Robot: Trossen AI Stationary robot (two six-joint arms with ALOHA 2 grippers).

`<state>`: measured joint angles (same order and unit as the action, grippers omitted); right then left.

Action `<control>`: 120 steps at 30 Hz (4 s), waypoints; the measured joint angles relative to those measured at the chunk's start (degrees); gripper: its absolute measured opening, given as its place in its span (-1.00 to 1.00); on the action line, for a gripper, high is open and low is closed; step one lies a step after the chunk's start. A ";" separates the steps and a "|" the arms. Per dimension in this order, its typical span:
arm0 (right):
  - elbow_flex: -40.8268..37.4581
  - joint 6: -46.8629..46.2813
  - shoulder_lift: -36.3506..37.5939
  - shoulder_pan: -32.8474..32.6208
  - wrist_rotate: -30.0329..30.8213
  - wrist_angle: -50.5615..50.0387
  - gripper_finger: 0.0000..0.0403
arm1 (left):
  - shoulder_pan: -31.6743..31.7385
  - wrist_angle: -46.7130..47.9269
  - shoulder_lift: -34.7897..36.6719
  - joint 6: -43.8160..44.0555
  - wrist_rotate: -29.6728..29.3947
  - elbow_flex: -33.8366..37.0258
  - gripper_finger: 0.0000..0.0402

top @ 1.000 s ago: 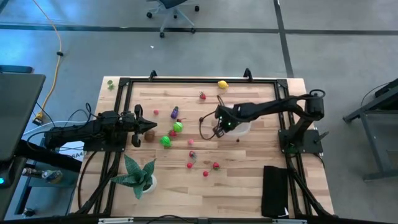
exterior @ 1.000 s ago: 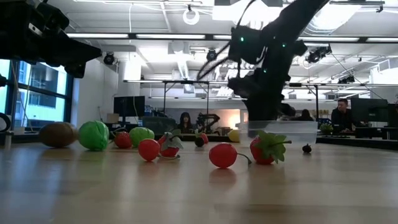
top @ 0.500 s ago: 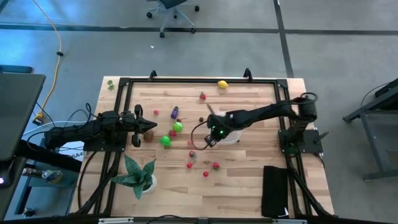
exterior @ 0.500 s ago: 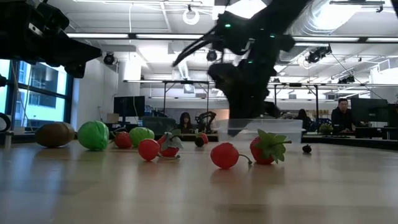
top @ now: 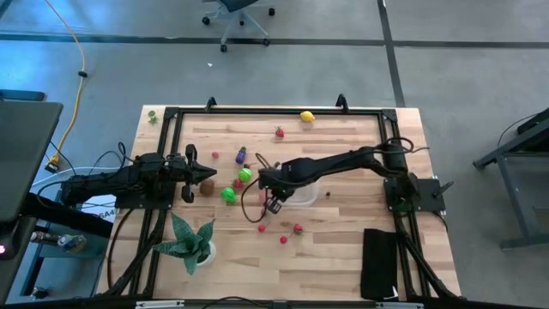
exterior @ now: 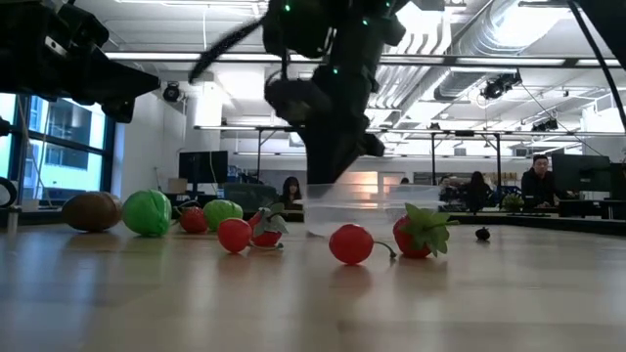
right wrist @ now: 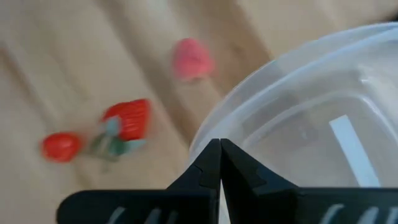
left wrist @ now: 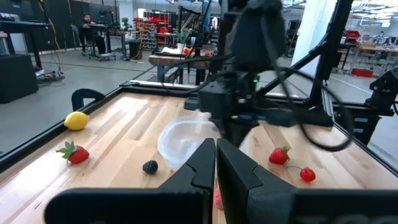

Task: Pick and placing Produce into tupperware
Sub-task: Prepare the transparent container, then put the yellow lemon into the transparent container

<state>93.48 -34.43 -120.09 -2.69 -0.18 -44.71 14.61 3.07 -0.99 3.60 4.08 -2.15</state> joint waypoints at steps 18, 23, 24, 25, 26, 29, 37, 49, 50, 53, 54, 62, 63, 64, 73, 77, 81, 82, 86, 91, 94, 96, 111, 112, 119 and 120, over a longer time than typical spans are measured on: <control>18.36 8.39 0.46 1.37 17.50 -30.61 -1.00 | 0.00 0.00 0.00 -0.31 -0.22 0.00 -0.97; 26.12 12.73 0.52 6.42 23.72 -37.96 -1.00 | -0.01 0.00 0.00 -0.31 -0.22 0.00 -0.97; 27.28 14.01 0.52 7.97 23.63 -38.11 -1.00 | 0.00 0.00 0.00 -0.31 -0.24 0.00 -0.97; 28.21 15.37 0.55 9.72 23.10 -38.02 -1.00 | 0.00 0.00 0.00 -0.31 -0.24 0.00 -0.97; 28.92 16.70 0.57 11.55 22.06 -37.91 -1.00 | 0.00 0.00 0.00 -0.31 -0.24 0.00 -0.97; 29.47 20.91 0.57 17.58 17.99 -35.62 -1.00 | 0.00 0.00 0.00 -0.31 -0.24 0.00 -0.97; 29.46 33.45 0.54 33.02 0.75 -26.62 -1.00 | -0.02 0.00 0.00 -0.31 -0.24 0.00 -0.97; 29.46 45.17 0.50 44.66 -3.16 -26.80 -1.00 | 0.00 0.00 0.00 -0.31 -0.24 0.00 -0.97; 29.45 45.15 0.50 44.87 -1.98 -25.72 -1.00 | 0.00 0.00 0.00 -0.31 -0.23 0.00 -0.97; 29.44 45.20 0.50 45.56 -1.21 -24.62 -1.00 | 0.00 0.00 0.01 -0.31 -0.24 0.00 -0.97; 29.44 46.21 0.41 45.81 -2.24 -24.78 -1.00 | -0.01 0.00 0.00 -0.31 -0.22 0.00 -0.97; 29.44 50.42 -7.34 46.74 -10.23 -24.11 -0.99 | -0.01 0.00 0.00 -0.31 -0.24 0.00 -0.97; 29.42 51.25 -8.74 46.75 -10.11 -24.05 -0.98 | -0.01 0.01 0.00 -0.31 -0.22 0.00 -0.97; 29.37 51.85 -10.09 46.77 -10.06 -24.13 -0.96 | -0.02 0.02 0.00 -0.31 -0.22 0.00 -0.97; 29.37 55.43 -15.67 47.83 -1.36 -26.28 -0.60 | 0.00 0.02 0.00 -0.31 -0.24 0.00 -0.97; 29.37 55.96 -15.67 48.56 -3.04 -25.17 -0.37 | 0.00 0.02 0.00 -0.31 -0.22 0.00 -0.97; 29.37 55.95 -15.69 48.82 -6.18 -24.55 -0.14 | 0.00 0.01 0.01 -0.31 -0.23 0.00 -0.97; 29.37 55.95 -15.73 48.82 -7.29 -24.45 -0.10 | -0.01 0.00 0.00 -0.30 -0.22 0.00 -0.97; 29.37 57.02 -15.78 48.80 -6.69 -24.39 0.04 | 0.00 0.00 0.00 -0.31 -0.22 0.00 -0.97; 29.37 57.87 -15.78 48.80 -6.71 -23.97 0.07 | 0.00 0.01 0.00 -0.31 -0.22 0.00 -0.97; 29.39 57.87 -16.16 48.80 -6.88 -23.97 0.07 | 0.00 0.02 0.02 -0.31 -0.22 0.00 -0.97; 29.39 57.87 -16.50 48.75 -6.96 -24.26 0.07 | -0.02 0.00 0.00 -0.31 -0.24 0.00 -0.97; 29.44 57.44 -19.60 46.43 -6.68 -25.00 0.07 | -0.01 0.02 0.02 -0.29 -0.23 0.00 -0.97; 29.44 57.36 -19.77 46.16 -6.38 -25.09 0.07 | -0.01 0.01 0.00 -0.29 -0.24 0.00 -0.97; 29.44 56.12 -20.39 44.50 -1.85 -25.97 0.07 | 0.00 0.02 0.02 -0.29 -0.22 0.00 -0.97; 29.44 55.88 -20.39 44.43 -1.23 -26.33 0.07 | 0.00 0.00 0.00 -0.31 -0.22 0.00 -0.97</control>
<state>122.91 21.45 -140.49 41.74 -1.41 -71.04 14.61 3.07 -0.99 3.29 3.86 -2.15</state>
